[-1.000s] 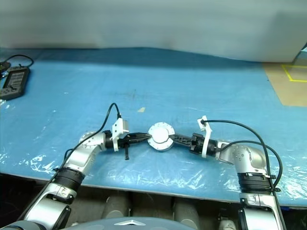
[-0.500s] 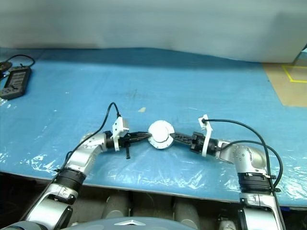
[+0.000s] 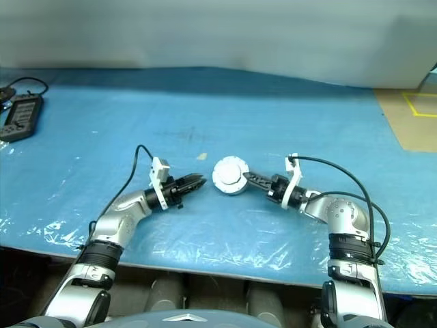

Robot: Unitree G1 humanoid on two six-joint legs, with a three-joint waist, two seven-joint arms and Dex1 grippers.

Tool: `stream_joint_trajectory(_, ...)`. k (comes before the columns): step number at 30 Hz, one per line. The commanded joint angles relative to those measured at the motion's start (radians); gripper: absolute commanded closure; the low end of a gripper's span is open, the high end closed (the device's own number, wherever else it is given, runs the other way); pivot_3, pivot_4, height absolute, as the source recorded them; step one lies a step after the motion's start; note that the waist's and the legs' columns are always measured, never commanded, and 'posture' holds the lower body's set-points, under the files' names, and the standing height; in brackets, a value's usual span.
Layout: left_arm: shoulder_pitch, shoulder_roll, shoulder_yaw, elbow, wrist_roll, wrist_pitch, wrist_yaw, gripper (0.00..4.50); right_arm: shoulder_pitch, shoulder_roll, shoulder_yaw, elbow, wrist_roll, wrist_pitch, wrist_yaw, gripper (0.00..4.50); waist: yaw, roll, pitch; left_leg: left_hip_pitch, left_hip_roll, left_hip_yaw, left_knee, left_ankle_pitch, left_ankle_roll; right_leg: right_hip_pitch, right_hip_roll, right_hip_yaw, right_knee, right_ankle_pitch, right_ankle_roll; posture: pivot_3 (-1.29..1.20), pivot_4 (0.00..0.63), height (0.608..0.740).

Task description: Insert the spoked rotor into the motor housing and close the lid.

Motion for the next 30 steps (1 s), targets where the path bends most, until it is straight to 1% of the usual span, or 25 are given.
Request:
stream_joint_trajectory(1, -0.015, -0.015, 0.070, -0.053, -0.112, 0.101, 0.011, 1.85, -0.051, 0.013, -0.094, 0.018, 0.064, -0.017, -0.026, 3.40, 0.001, 0.001, 0.000, -0.001, 0.000, 0.000, 0.000, 0.000, 0.000, -0.001, 0.000, 0.000, 0.000, 0.000, 0.000, 0.00, 0.150, 0.740)
stream_joint_trajectory(3, -0.019, -0.032, 0.103, -0.078, -0.175, 0.172, 0.035, 1.09, -0.081, 0.027, -0.135, 0.018, 0.101, -0.007, -0.047, 3.40, 0.001, 0.001, 0.001, -0.004, 0.000, 0.000, 0.000, 0.000, 0.000, -0.004, 0.000, 0.000, 0.000, 0.000, 0.000, 0.00, 0.150, 0.740)
stream_joint_trajectory(4, -0.022, -0.043, 0.123, -0.087, -0.207, 0.206, 0.053, 0.82, -0.094, 0.037, -0.154, 0.011, 0.120, 0.000, -0.059, 3.40, 0.001, 0.001, 0.001, -0.005, 0.000, 0.000, 0.000, 0.000, 0.000, -0.005, 0.000, 0.000, 0.001, 0.000, 0.000, 0.00, 0.150, 0.740)
stream_joint_trajectory(6, -0.029, -0.063, 0.159, -0.100, -0.263, 0.265, 0.085, 0.08, -0.115, 0.054, -0.183, -0.008, 0.159, 0.015, -0.080, 3.40, 0.000, 0.002, 0.001, -0.008, 0.000, 0.000, 0.001, 0.000, 0.000, -0.009, 0.001, 0.000, 0.002, 0.000, 0.000, 0.00, 0.150, 0.740)
stream_joint_trajectory(7, -0.030, -0.069, 0.169, -0.107, -0.283, 0.288, 0.095, 0.01, -0.124, 0.061, -0.192, -0.018, 0.176, 0.023, -0.089, 3.40, 0.000, 0.002, 0.002, -0.009, 0.000, 0.000, 0.001, 0.000, 0.000, -0.010, 0.001, 0.000, 0.002, 0.001, 0.000, 0.00, 0.150, 0.740)
stream_joint_trajectory(10, -0.032, -0.087, 0.189, -0.142, -0.349, 0.380, 0.132, 0.01, -0.147, 0.085, -0.209, -0.066, 0.242, 0.052, -0.127, 3.40, 0.001, 0.002, 0.002, -0.009, 0.001, 0.000, 0.001, 0.000, 0.000, -0.010, 0.002, 0.000, 0.003, 0.001, 0.000, 0.00, 0.150, 0.740)
stream_joint_trajectory(13, -0.045, -0.116, 0.228, -0.173, -0.450, 0.485, 0.196, 0.01, -0.161, 0.106, -0.209, -0.118, 0.302, 0.075, -0.171, 3.40, 0.003, 0.002, 0.002, -0.010, 0.001, 0.000, 0.002, 0.000, 0.000, -0.010, 0.002, -0.001, 0.003, 0.001, 0.000, 0.00, 0.150, 0.740)
stream_joint_trajectory(18, -0.059, -0.149, 0.255, -0.220, -0.555, 0.587, 0.256, 0.01, -0.157, 0.121, -0.182, -0.167, 0.350, 0.085, -0.216, 3.40, 0.003, 0.002, 0.002, -0.010, 0.000, -0.001, 0.002, 0.000, 0.000, -0.010, 0.001, -0.002, 0.003, 0.001, 0.000, 0.00, 0.150, 0.740)
stream_joint_trajectory(25, -0.041, -0.157, 0.232, -0.264, -0.596, 0.651, 0.260, 0.01, -0.118, 0.105, -0.128, -0.192, 0.333, 0.078, -0.208, 3.40, 0.002, 0.002, 0.002, -0.011, 0.000, -0.001, 0.002, 0.000, 0.000, -0.010, 0.001, -0.002, 0.002, 0.003, 0.004, 0.00, 0.150, 0.740)
stream_joint_trajectory(30, -0.043, -0.169, 0.226, -0.264, -0.598, 0.653, 0.262, 0.01, -0.101, 0.091, -0.093, -0.214, 0.342, 0.083, -0.189, 3.40, 0.001, 0.002, 0.002, -0.011, 0.000, -0.001, 0.002, 0.001, -0.001, -0.010, 0.001, -0.002, 0.003, 0.003, 0.004, 0.00, 0.150, 0.740)
